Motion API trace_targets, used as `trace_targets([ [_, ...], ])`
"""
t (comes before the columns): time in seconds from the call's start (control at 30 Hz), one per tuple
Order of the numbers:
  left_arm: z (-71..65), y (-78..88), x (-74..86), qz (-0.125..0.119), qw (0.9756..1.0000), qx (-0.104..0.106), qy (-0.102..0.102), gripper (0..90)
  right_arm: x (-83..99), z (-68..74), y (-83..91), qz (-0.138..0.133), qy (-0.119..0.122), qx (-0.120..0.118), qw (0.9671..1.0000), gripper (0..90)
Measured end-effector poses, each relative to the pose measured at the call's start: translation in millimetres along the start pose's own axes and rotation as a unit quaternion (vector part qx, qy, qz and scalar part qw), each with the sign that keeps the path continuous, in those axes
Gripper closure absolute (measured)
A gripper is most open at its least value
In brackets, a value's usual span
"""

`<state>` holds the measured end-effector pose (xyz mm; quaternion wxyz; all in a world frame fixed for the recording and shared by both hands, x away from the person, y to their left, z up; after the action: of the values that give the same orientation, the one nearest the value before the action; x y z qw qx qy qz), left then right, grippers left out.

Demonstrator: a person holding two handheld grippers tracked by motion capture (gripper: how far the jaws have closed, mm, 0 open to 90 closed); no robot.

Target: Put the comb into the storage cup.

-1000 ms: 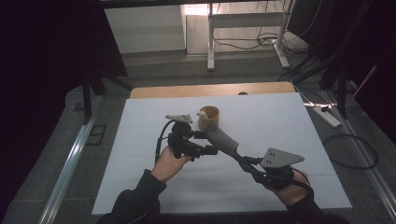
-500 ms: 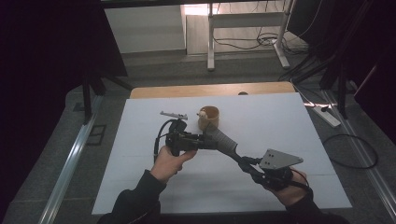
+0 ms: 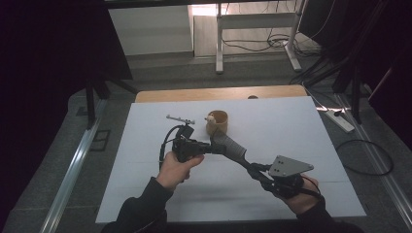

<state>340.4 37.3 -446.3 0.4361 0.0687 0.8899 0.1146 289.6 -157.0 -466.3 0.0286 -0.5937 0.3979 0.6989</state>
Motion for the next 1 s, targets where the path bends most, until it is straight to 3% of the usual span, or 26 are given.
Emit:
trace_targets([
  [0.17, 1.8, -1.5, 2.2, -0.001, 0.9997, 0.012, 0.022, 81.4, 2.6, -1.1, -2.3, 0.006, 0.005, 0.005, 1.0000, 72.7],
  [0.3, 0.9, -2.0, 2.4, 0.002, 0.9996, 0.010, 0.026, 82.5, 4.9, -2.1, -4.5, 0.009, 0.007, 0.008, 0.9999, 72.5],
  [0.53, 1.6, -1.7, 3.0, 0.007, 0.9996, 0.008, 0.025, 82.8, 6.7, -2.0, -6.7, 0.011, 0.004, 0.001, 0.9999, 71.2],
  [1.0, 1.5, 0.3, 2.9, 0.022, 0.9996, -0.017, 0.003, 82.9, 10.4, -2.0, -11.1, 0.022, -0.018, -0.013, 0.9995, 49.3],
])
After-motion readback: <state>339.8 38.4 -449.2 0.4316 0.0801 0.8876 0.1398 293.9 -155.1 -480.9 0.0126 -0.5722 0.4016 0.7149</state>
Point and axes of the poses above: each handheld gripper's, and its own axes: y roughly backward along the jaws, x roughly out of its underside, z roughly to its left, the point moved 7 cm from there along -y, roughly forward along the jaws, and after that the axes turned 11 degrees about -y, right-handed, at the moved point
